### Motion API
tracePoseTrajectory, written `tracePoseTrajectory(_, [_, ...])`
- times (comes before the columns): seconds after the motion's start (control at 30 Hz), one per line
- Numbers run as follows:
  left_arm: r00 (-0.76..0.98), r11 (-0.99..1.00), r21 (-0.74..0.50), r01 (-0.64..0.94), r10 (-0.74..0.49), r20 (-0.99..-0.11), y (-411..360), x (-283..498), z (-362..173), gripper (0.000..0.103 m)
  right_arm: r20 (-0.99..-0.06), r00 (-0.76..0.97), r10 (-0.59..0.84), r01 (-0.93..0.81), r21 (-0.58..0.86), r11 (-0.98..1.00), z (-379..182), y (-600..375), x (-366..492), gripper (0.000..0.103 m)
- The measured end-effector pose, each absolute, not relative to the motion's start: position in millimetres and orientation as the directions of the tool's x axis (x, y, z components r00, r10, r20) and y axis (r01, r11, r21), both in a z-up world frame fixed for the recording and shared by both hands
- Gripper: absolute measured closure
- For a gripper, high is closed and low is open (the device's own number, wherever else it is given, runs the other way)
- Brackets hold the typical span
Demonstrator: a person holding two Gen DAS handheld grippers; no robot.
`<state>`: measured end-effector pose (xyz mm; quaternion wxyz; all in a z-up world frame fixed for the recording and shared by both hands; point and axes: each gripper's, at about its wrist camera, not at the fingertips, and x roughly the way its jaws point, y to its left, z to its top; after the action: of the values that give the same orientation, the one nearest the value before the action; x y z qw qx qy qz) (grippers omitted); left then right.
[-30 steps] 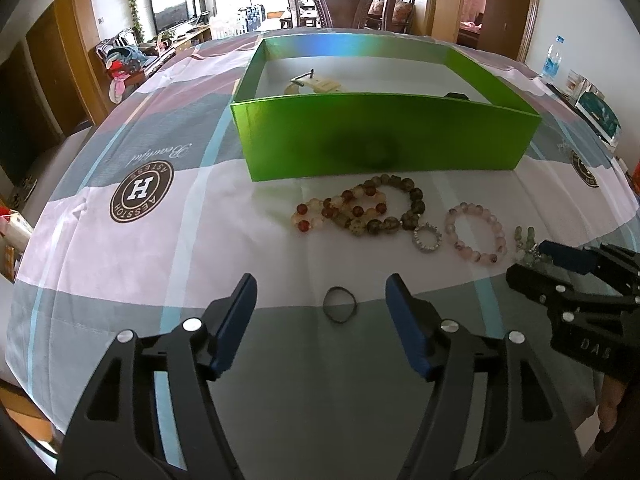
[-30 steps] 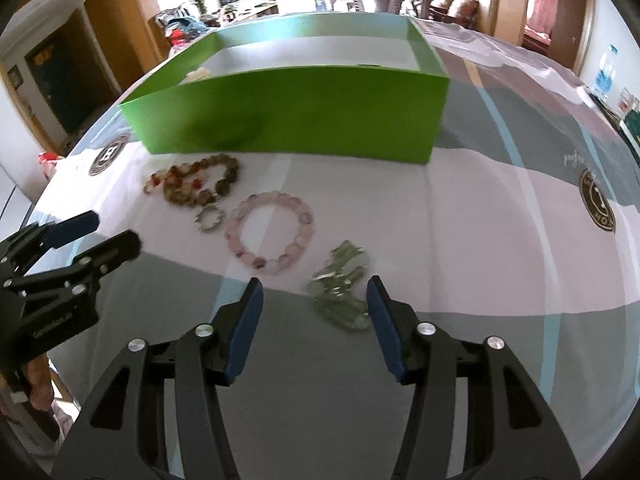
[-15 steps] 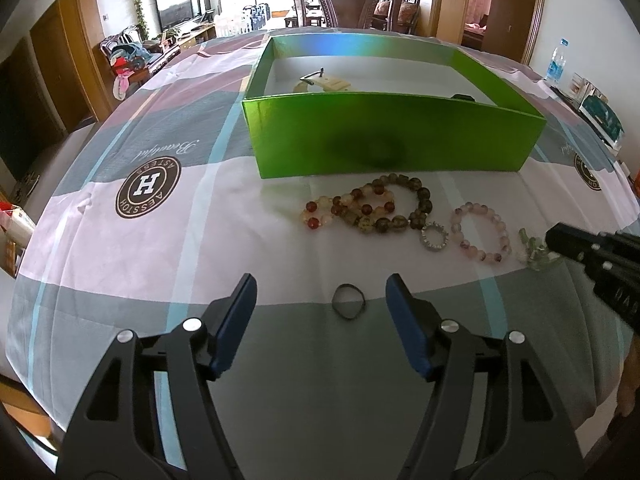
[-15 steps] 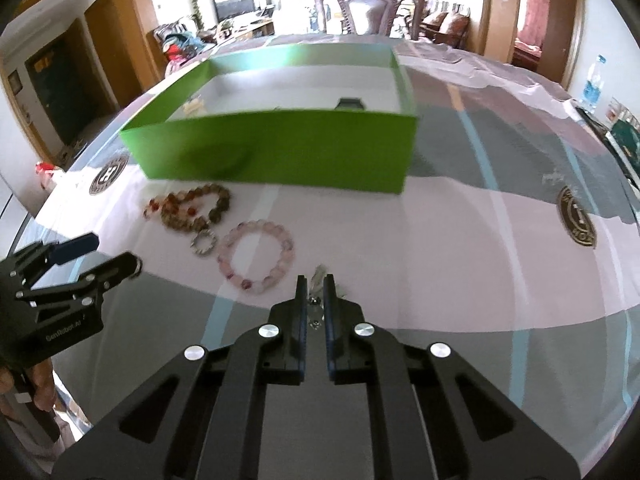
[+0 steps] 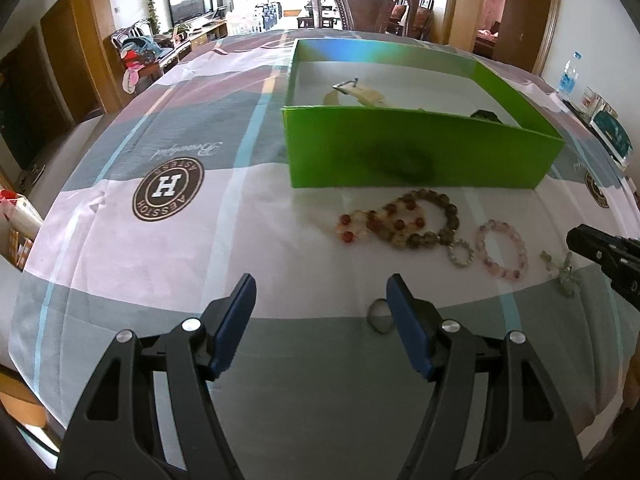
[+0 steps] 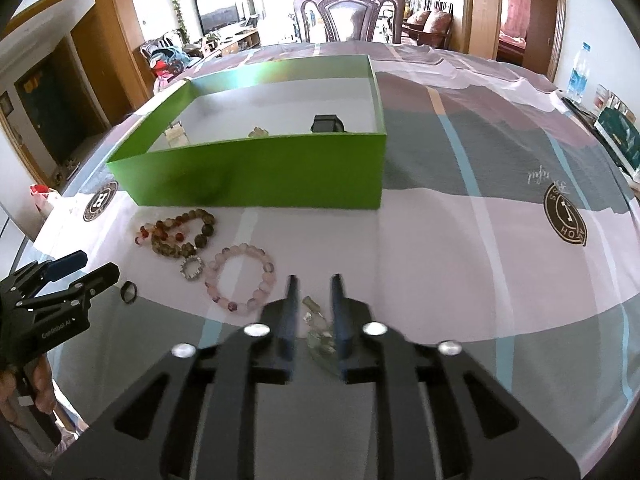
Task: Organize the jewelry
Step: 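Grasp the pink bead bracelet with the right tool while the left tool grasps the small black ring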
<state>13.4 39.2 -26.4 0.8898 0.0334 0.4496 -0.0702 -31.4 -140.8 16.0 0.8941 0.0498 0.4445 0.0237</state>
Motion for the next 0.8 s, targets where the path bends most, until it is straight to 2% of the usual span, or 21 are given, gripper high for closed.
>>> tracePoseTrajectory(0.1, [0.586,0.988,-0.009,0.154,-0.099,-0.804,43,14,-25,0.033,-0.793,0.599,0.115,-0.042,0.112,0.993,15,-126,-27,0.061])
tracePoseTrajectory(0.17, [0.584,0.987,-0.014,0.158,-0.104,-0.805,45,14,-25,0.032,-0.797,0.589,0.134,-0.077,0.11,0.991,13,-112,-24,0.045])
tracePoseTrajectory(0.2, [0.582,0.987,-0.017,0.161,-0.109,-0.806,46,14,-26,0.032,-0.799,0.585,0.142,-0.095,0.107,0.99,11,-105,-22,0.044])
tracePoseTrajectory(0.57, [0.547,0.961,-0.001,0.277,-0.159,-0.822,35,2,-35,0.035,-0.819,0.554,0.147,-0.161,0.067,0.985,-4,-71,-13,0.044])
tracePoseTrajectory(0.67, [0.535,0.955,0.001,0.297,-0.166,-0.828,25,3,-39,0.041,-0.821,0.554,0.138,-0.145,0.068,0.987,-6,-76,-13,0.043])
tracePoseTrajectory(0.77, [0.516,0.948,-0.002,0.32,-0.176,-0.838,17,5,-45,0.057,-0.821,0.554,0.136,-0.139,0.07,0.988,-7,-79,-14,0.044])
tracePoseTrajectory(0.8, [0.519,0.947,-0.001,0.32,-0.176,-0.837,16,5,-45,0.059,-0.823,0.552,0.135,-0.138,0.07,0.988,-8,-80,-14,0.044])
